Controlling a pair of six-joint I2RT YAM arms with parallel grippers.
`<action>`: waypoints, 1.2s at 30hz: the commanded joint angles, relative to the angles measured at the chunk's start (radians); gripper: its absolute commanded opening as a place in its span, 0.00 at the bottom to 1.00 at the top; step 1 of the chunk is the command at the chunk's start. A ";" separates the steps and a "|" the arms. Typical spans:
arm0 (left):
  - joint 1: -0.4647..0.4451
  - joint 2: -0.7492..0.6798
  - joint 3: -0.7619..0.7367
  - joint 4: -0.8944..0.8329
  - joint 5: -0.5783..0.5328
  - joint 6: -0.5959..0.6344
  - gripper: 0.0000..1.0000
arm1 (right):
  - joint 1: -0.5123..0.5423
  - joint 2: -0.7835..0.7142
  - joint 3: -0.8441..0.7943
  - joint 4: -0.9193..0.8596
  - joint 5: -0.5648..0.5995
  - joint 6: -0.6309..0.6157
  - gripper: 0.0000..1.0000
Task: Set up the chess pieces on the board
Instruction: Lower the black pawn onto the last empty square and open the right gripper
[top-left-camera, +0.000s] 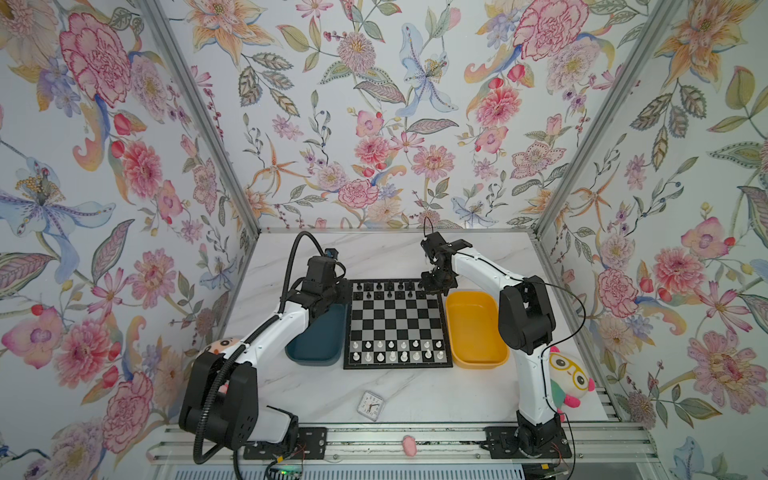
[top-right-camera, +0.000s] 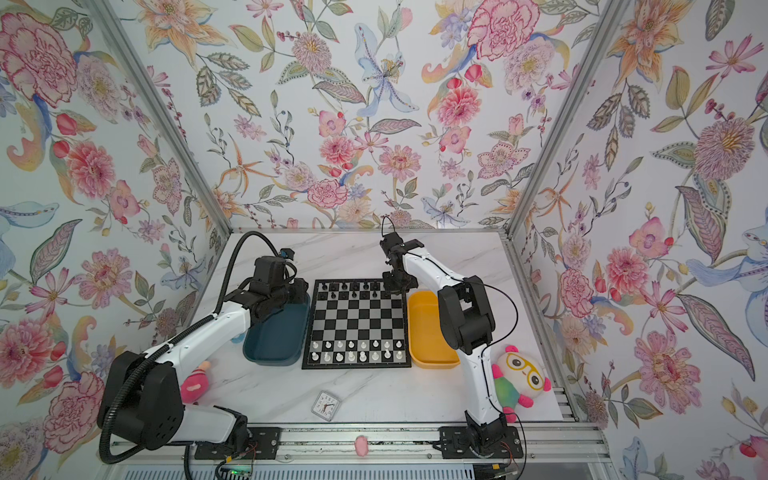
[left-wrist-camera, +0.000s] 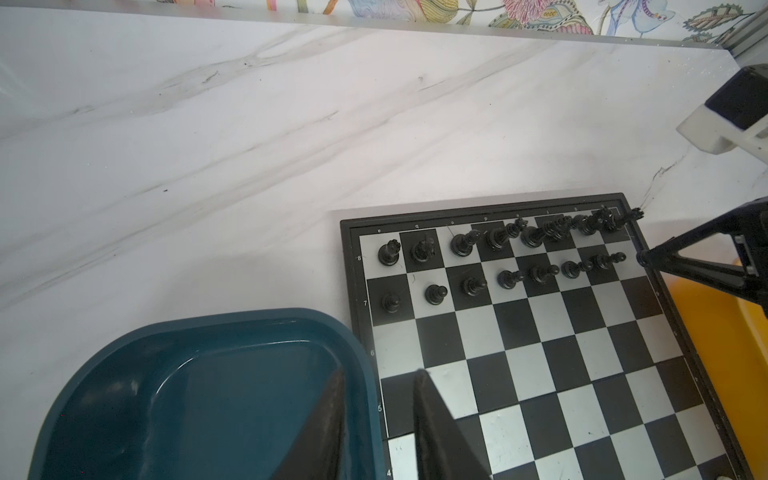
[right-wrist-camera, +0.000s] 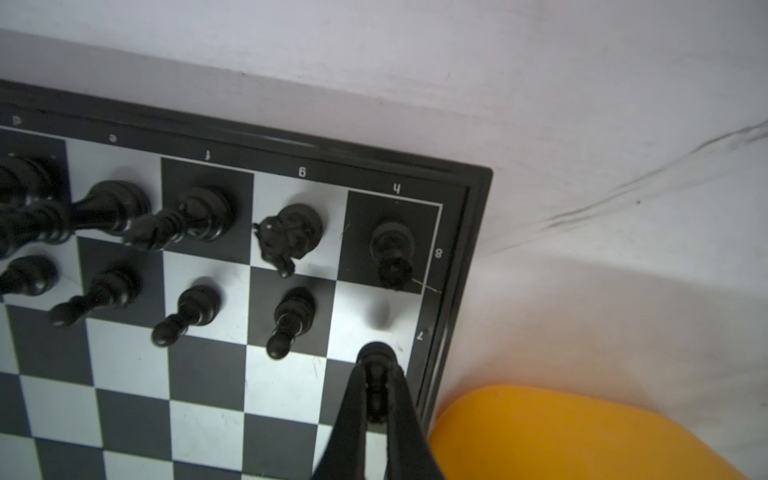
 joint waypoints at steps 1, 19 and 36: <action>0.017 -0.001 -0.014 -0.001 0.007 0.017 0.31 | 0.007 0.036 0.021 -0.022 -0.009 -0.012 0.05; 0.020 0.000 -0.015 -0.002 0.010 0.017 0.31 | 0.008 0.038 0.024 -0.022 -0.014 -0.009 0.18; 0.019 -0.008 -0.014 -0.004 0.010 0.015 0.31 | 0.019 -0.058 0.023 -0.042 0.020 0.007 0.23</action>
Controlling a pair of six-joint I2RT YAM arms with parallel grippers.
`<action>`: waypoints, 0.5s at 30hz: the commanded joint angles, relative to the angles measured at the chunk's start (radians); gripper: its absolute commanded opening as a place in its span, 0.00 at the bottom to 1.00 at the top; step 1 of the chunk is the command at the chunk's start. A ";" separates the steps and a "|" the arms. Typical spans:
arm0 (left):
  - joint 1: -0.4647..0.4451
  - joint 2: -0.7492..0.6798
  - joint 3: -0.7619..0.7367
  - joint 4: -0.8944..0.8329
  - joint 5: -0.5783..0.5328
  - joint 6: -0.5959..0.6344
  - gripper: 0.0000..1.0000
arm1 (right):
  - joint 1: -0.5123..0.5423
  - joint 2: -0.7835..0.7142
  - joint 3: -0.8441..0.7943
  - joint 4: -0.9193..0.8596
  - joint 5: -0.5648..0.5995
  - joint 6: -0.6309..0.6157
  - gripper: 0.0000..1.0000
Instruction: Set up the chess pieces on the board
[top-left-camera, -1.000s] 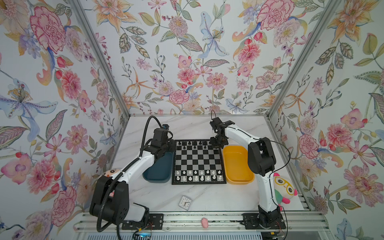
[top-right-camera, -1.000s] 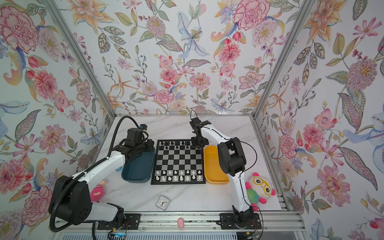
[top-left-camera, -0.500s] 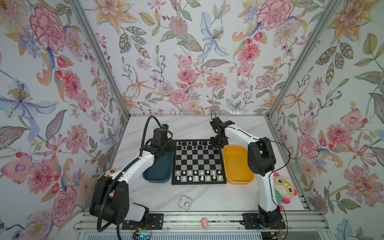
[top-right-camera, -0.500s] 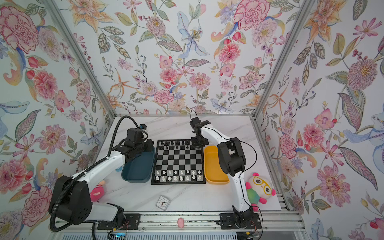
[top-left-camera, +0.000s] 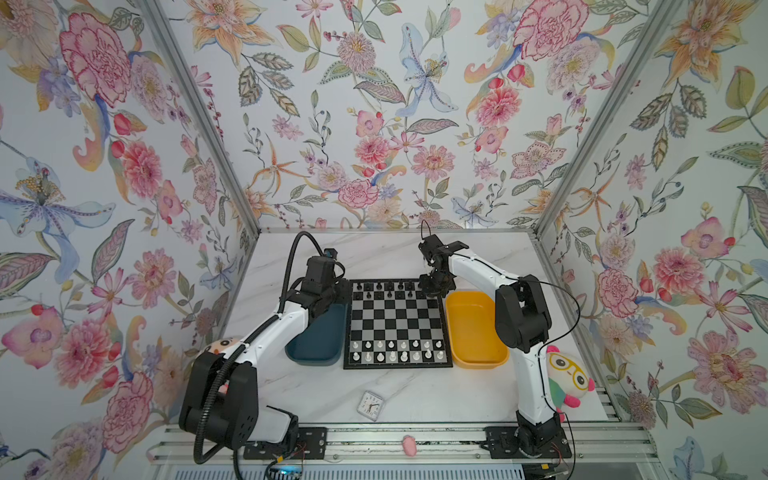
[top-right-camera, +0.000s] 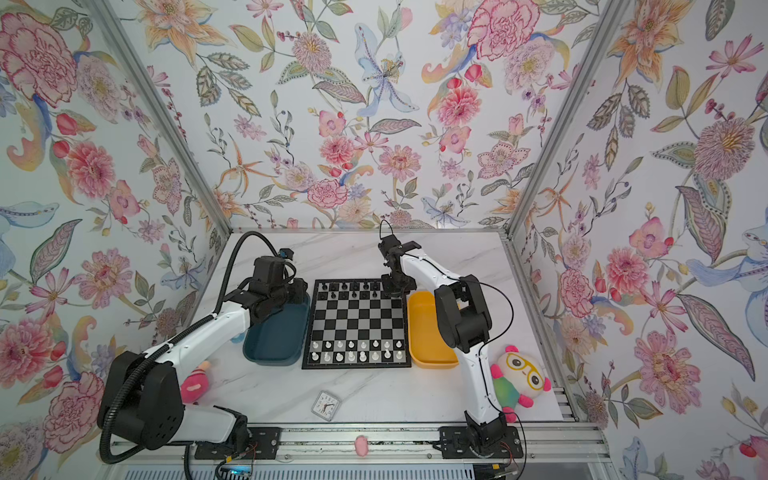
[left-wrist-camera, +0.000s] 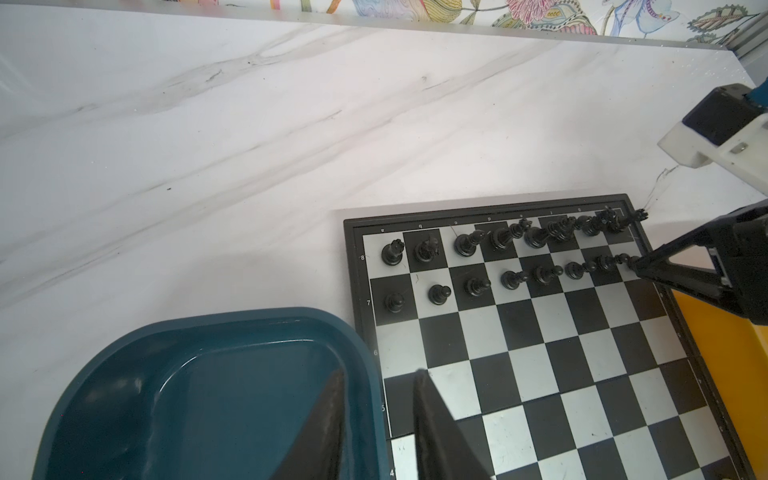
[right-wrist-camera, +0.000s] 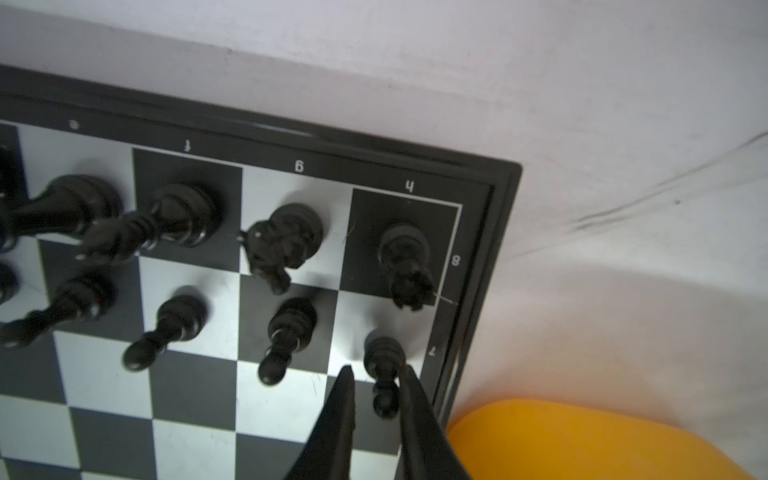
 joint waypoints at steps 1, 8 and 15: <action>0.014 -0.010 -0.013 -0.003 0.009 0.016 0.31 | 0.009 -0.088 0.013 -0.034 0.028 0.008 0.23; 0.014 -0.031 -0.008 -0.016 -0.007 0.017 0.31 | 0.009 -0.180 -0.005 -0.056 0.098 0.003 0.23; 0.014 -0.167 -0.052 0.032 -0.134 0.001 0.31 | 0.024 -0.418 -0.096 -0.024 0.194 -0.026 0.24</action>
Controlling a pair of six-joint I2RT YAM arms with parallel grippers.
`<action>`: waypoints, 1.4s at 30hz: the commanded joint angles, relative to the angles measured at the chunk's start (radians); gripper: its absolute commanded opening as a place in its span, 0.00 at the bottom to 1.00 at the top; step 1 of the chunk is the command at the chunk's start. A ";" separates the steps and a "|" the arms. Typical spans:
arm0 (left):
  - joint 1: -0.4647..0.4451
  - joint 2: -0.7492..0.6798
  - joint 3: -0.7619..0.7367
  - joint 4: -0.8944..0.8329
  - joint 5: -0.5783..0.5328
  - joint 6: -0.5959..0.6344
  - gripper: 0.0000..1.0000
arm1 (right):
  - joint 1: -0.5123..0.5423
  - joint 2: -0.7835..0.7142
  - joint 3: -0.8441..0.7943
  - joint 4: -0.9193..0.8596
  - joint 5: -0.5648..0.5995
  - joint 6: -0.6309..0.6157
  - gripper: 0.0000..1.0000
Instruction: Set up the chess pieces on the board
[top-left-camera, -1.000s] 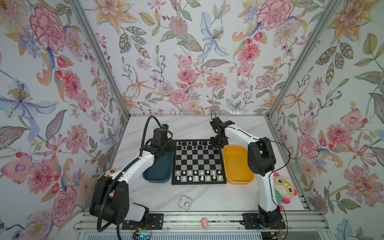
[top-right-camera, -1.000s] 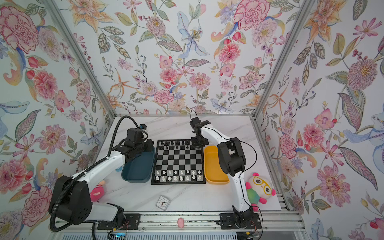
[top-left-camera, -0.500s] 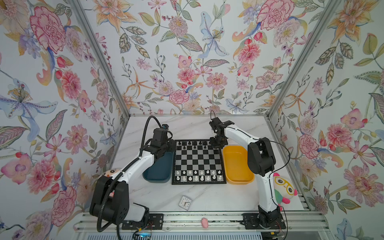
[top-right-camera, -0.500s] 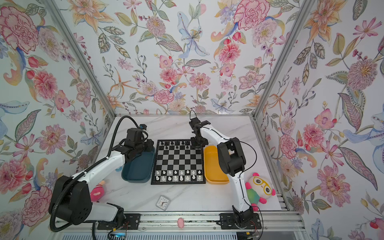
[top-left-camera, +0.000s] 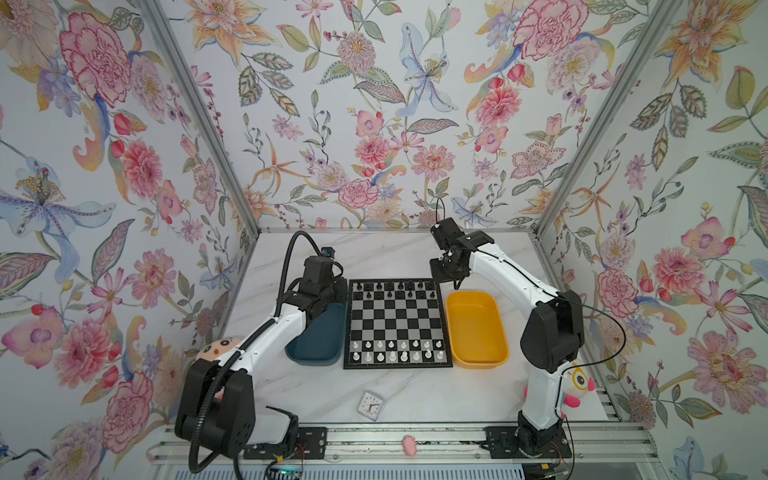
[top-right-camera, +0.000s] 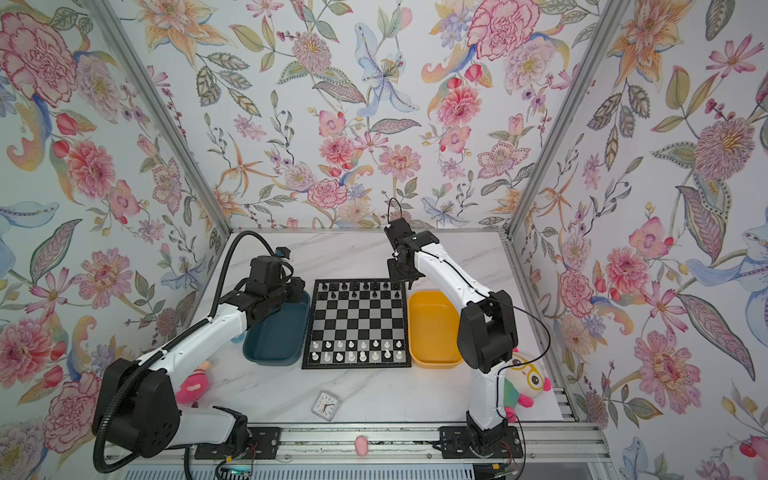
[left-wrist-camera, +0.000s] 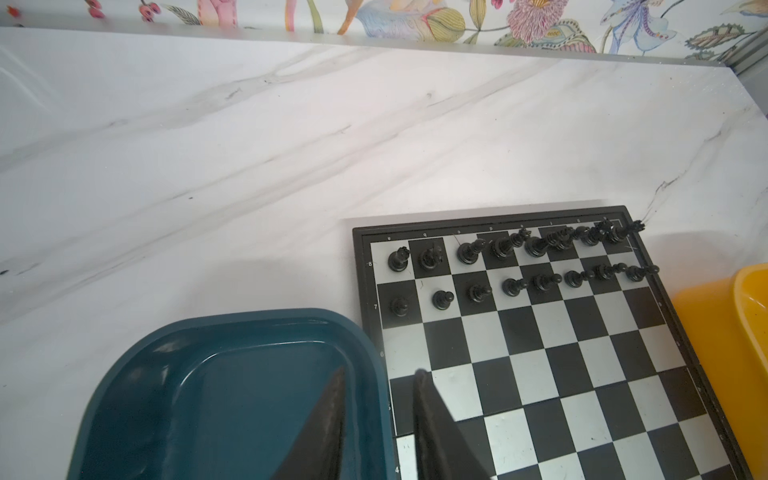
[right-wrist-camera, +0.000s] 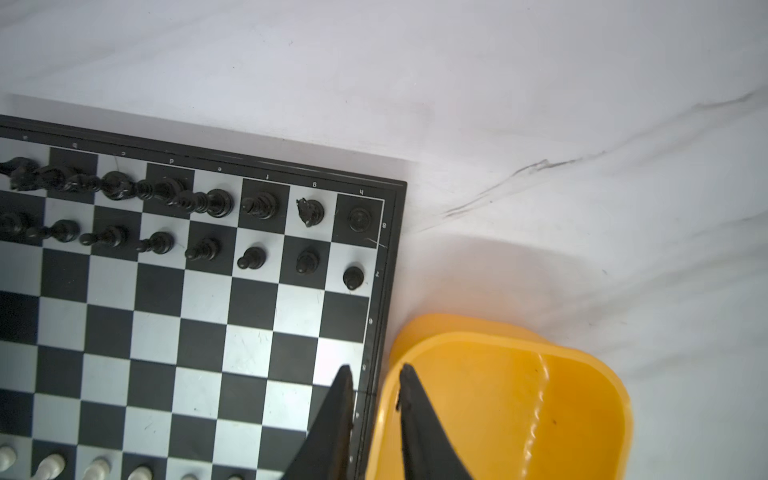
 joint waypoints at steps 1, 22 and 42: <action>0.014 -0.126 -0.047 0.054 -0.112 0.000 0.32 | 0.017 -0.157 -0.058 0.010 0.083 -0.027 0.25; 0.014 -0.626 -0.671 0.685 -0.551 0.205 0.99 | -0.094 -0.969 -1.155 1.030 0.230 -0.269 0.99; 0.016 -0.419 -0.967 1.339 -0.553 0.481 1.00 | -0.312 -0.682 -1.534 1.853 0.081 -0.364 0.99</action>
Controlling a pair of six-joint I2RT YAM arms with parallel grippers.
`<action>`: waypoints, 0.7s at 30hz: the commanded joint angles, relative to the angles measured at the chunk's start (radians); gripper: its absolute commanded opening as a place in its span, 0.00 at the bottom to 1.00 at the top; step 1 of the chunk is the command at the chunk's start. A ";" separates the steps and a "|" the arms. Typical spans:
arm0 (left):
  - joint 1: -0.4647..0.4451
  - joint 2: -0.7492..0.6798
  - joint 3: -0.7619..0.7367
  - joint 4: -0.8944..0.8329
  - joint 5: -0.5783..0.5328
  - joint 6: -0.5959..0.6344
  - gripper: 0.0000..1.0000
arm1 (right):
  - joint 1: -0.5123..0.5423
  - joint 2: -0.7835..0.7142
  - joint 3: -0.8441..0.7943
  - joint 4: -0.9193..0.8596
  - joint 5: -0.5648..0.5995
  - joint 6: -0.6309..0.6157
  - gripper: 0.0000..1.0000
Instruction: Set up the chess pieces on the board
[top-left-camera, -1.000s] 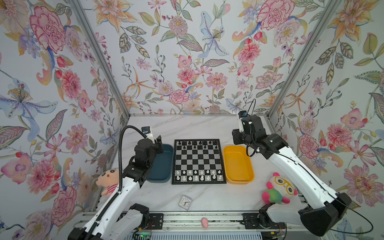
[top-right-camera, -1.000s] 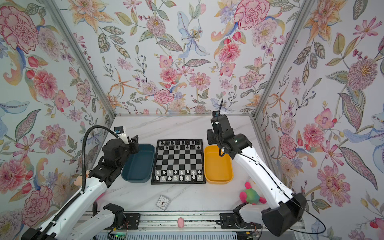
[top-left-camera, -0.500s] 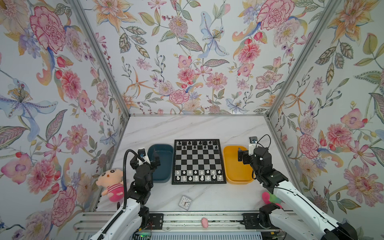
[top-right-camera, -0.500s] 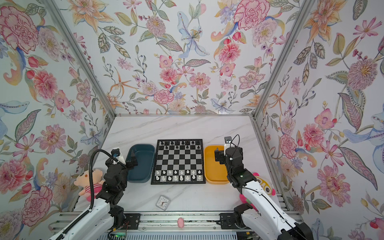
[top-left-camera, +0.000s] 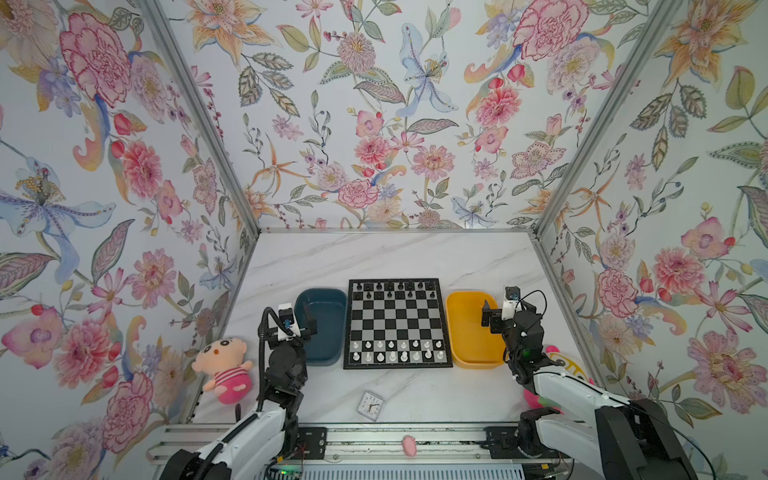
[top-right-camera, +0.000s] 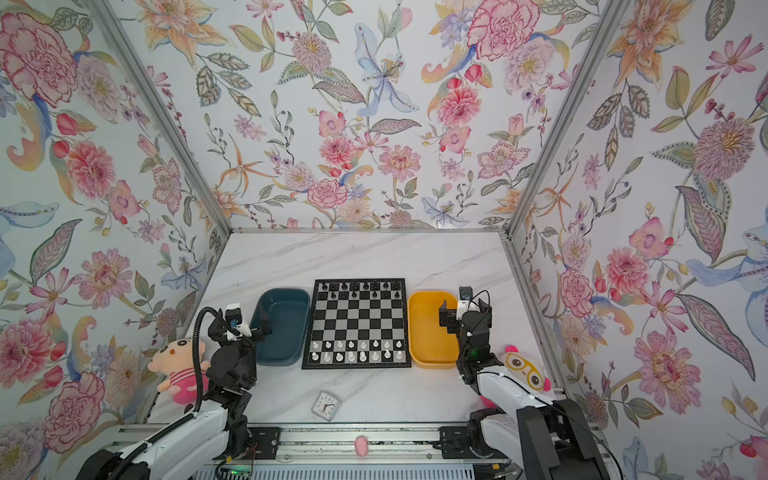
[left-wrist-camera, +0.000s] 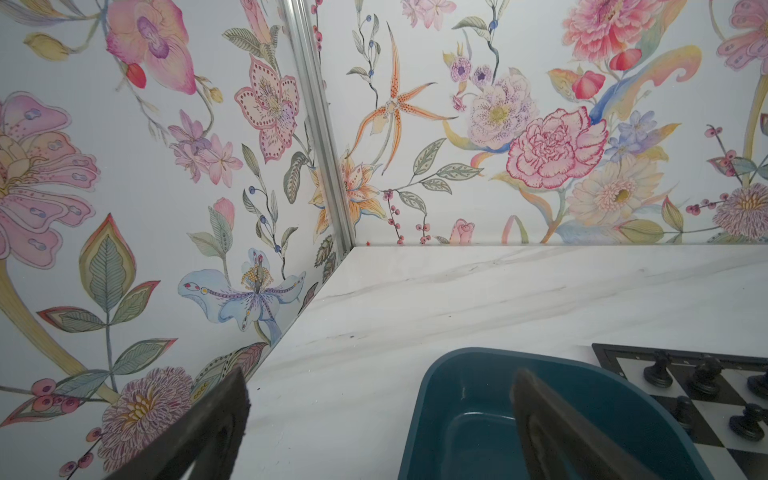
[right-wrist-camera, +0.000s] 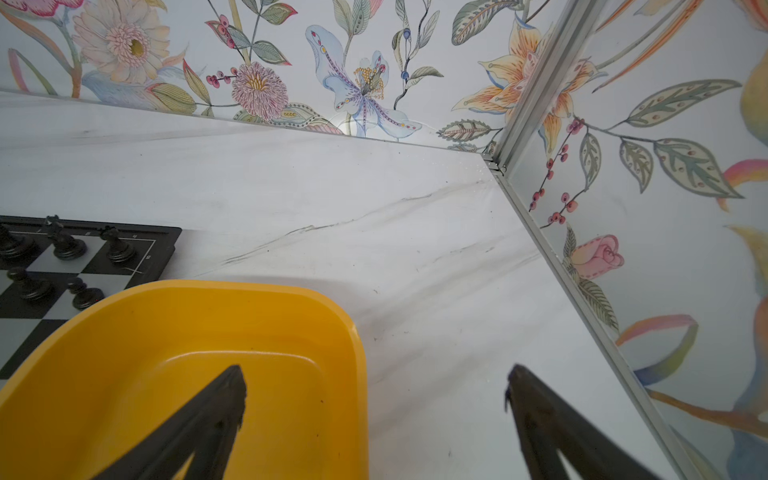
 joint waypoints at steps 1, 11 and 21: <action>0.014 0.066 -0.045 0.148 0.002 0.049 0.99 | -0.017 0.064 -0.007 0.210 -0.028 -0.024 0.99; 0.085 0.296 0.015 0.249 0.067 0.021 0.99 | -0.083 0.254 -0.020 0.410 -0.054 -0.018 0.99; 0.213 0.485 0.150 0.261 0.225 -0.038 0.99 | -0.113 0.394 -0.013 0.522 -0.088 0.002 0.99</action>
